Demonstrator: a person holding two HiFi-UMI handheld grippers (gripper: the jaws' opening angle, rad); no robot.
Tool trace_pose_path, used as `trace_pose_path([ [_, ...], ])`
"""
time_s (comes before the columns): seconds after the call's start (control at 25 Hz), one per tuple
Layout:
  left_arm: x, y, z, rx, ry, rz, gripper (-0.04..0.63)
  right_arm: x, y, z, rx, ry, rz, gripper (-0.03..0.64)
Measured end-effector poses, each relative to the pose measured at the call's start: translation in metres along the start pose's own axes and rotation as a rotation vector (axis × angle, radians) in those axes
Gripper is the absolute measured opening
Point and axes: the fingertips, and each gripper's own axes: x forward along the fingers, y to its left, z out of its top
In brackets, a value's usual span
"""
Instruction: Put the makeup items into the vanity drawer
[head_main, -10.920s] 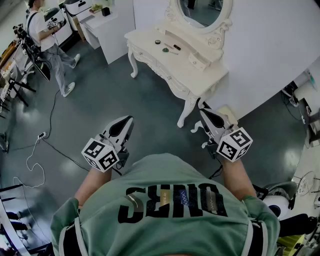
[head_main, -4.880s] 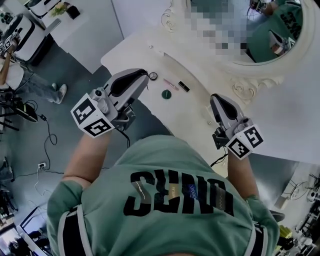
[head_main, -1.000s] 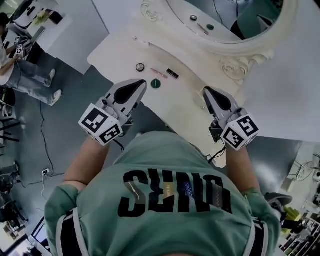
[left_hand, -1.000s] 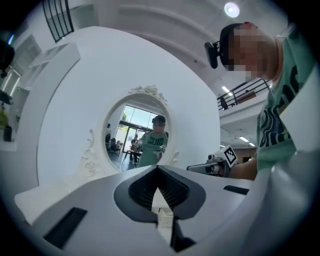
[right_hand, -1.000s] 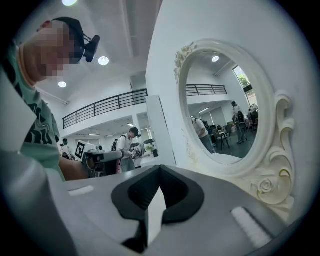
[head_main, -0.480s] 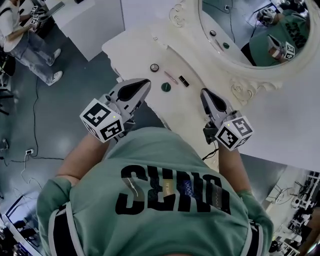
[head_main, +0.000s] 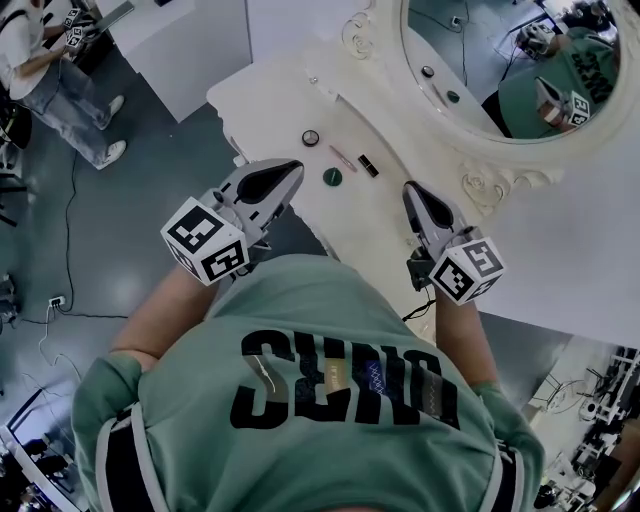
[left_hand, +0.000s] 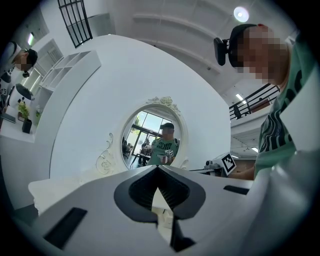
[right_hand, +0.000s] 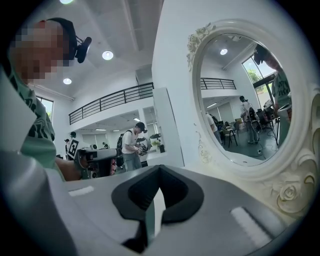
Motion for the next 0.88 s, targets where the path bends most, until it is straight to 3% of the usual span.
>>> trace_pose_path([
  [0.88, 0.0, -0.0055, -0.0041, 0.003, 0.012, 0.001, 0.003, -0.0016, 0.0054, -0.0027, -0.025, 0.02, 0.013, 0.006],
])
